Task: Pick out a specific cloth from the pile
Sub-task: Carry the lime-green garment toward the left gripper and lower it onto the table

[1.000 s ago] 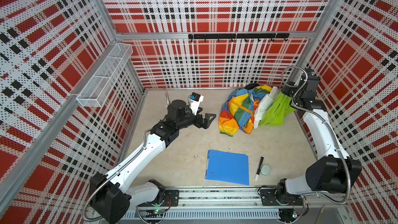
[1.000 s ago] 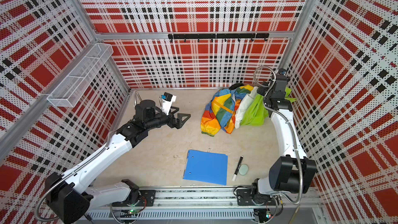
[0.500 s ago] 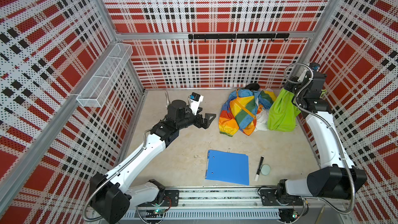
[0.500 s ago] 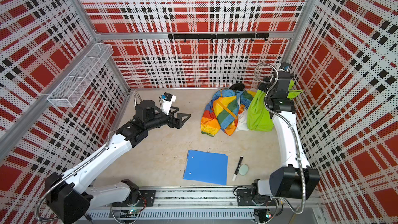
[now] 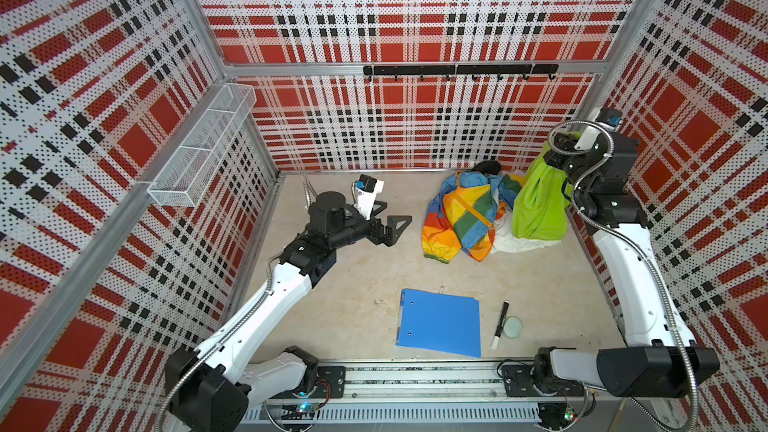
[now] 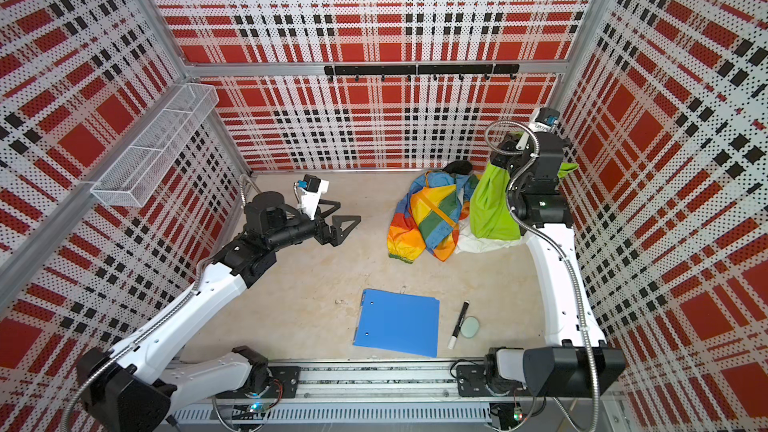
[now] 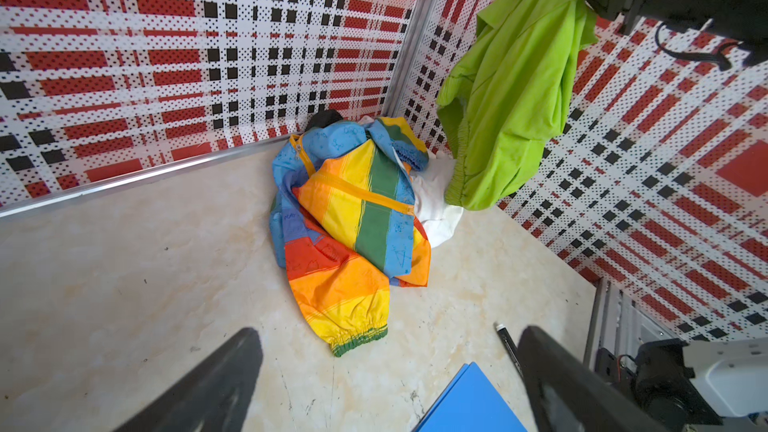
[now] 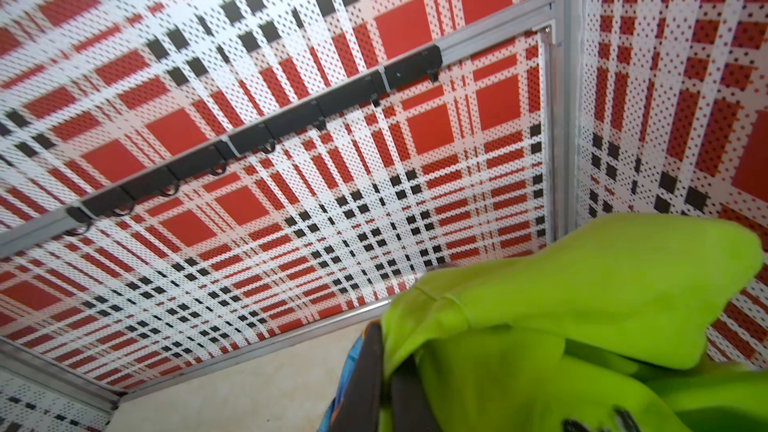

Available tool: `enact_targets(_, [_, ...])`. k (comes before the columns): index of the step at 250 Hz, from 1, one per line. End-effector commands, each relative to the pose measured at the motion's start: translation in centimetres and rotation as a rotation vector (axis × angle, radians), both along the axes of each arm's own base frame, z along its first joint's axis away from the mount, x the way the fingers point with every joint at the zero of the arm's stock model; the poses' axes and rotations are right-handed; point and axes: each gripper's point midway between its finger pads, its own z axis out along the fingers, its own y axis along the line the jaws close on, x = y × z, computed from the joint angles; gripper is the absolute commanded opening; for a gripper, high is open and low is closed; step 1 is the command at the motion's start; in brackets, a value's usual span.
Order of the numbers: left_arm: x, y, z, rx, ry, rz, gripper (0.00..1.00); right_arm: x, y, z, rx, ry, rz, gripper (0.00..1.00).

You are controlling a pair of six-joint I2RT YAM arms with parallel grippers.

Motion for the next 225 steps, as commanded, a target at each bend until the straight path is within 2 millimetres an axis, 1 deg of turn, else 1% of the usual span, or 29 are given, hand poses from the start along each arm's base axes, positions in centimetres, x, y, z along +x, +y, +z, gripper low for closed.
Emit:
enact_targets(1, [-1.0,-0.1,1.7,-0.047,-0.057,-0.06,0.99,-3.3,1.9,9.2,0.03,-0.303,0.09,0.04])
enact_targets(15, [-1.0,0.2,1.9,-0.057,-0.062,-0.059,0.99,-3.7,2.8,10.3,0.033,-0.334,0.137,0.04])
enact_targets(51, [-1.3,0.4,2.4,-0.083,-0.063,-0.098,0.99,-4.6,5.6,11.8,0.032,-0.388,0.243,0.04])
enact_targets(71, [-1.7,0.5,2.8,-0.096,-0.071,-0.137,0.99,-5.1,7.7,12.6,0.045,-0.419,0.327,0.04])
enact_targets(86, [-1.6,0.9,3.1,-0.102,-0.077,-0.146,0.99,-5.3,9.7,12.9,0.052,-0.436,0.403,0.04])
enact_targets(101, [-1.3,1.8,3.4,-0.107,-0.084,-0.128,0.99,-5.2,11.8,12.9,0.058,-0.436,0.469,0.04])
enact_targets(123, [-0.8,3.6,4.2,-0.12,-0.104,-0.089,0.99,-5.0,14.9,12.5,0.056,-0.43,0.54,0.04])
enact_targets(130, [-0.9,3.8,4.5,-0.126,-0.11,-0.087,0.99,-5.0,15.8,12.5,0.057,-0.432,0.56,0.04])
enact_targets(134, [-0.4,4.7,4.6,-0.128,-0.117,-0.058,0.99,-5.0,16.5,12.4,0.058,-0.432,0.574,0.04])
enact_targets(174, [0.2,7.9,5.8,-0.146,-0.167,0.03,0.99,-5.1,22.5,11.8,0.078,-0.429,0.709,0.03])
enact_targets(192, [0.1,9.1,6.3,-0.148,-0.203,0.06,0.99,-5.4,25.0,11.4,0.092,-0.434,0.76,0.03])
enact_targets(225, [-0.5,10.5,6.7,-0.127,-0.243,0.086,0.99,-5.6,29.5,10.1,0.122,-0.419,0.855,0.03])
